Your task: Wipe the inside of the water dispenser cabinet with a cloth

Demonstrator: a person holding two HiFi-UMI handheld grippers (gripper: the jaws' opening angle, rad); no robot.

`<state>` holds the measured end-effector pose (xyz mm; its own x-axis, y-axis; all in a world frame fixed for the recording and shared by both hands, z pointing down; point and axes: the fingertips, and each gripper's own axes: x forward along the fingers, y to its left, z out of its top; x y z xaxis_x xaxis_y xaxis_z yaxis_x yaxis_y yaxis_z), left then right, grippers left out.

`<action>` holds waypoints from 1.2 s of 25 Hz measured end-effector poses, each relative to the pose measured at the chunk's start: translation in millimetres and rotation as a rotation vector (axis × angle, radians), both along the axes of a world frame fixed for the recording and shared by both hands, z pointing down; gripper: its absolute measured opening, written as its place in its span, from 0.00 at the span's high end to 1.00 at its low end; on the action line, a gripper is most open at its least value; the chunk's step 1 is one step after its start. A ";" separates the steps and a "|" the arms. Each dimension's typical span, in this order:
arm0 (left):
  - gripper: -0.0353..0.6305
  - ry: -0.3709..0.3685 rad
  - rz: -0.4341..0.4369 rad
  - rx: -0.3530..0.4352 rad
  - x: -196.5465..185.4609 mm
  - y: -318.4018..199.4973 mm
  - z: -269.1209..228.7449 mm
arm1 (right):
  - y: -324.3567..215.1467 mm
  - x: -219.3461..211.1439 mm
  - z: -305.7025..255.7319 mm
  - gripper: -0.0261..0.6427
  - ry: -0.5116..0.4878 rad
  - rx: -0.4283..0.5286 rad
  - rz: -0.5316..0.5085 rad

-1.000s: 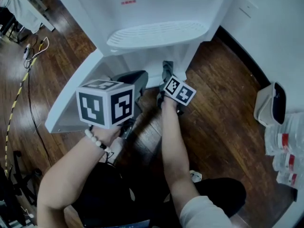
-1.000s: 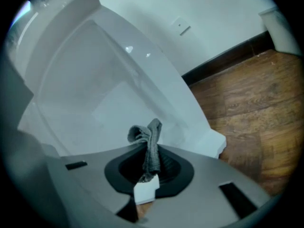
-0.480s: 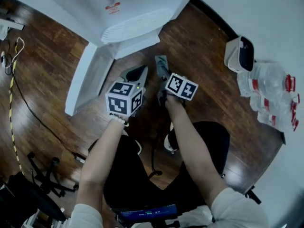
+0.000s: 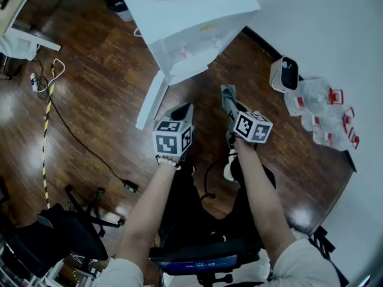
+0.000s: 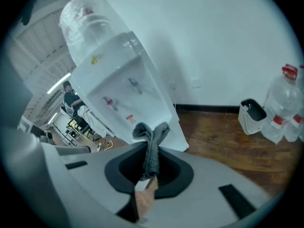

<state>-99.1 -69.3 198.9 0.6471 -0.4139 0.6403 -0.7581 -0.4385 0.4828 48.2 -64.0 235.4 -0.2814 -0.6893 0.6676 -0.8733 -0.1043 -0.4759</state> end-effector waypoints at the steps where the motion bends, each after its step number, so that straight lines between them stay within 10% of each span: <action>1: 0.95 0.000 0.006 0.014 -2.1 4.1 -24.9 | 6.2 -3.5 -26.0 0.91 0.013 0.016 0.001; 12: 0.95 0.051 0.055 0.216 51.0 111.0 -238.2 | 141.4 33.0 -258.6 0.91 0.066 0.247 -0.065; 21: 0.95 0.130 0.046 0.282 114.0 297.0 -344.1 | 319.3 71.5 -397.0 0.91 0.119 0.441 -0.137; 30: 0.95 0.145 0.131 0.377 83.9 383.8 -414.3 | 421.8 31.1 -463.4 0.91 0.106 0.510 -0.095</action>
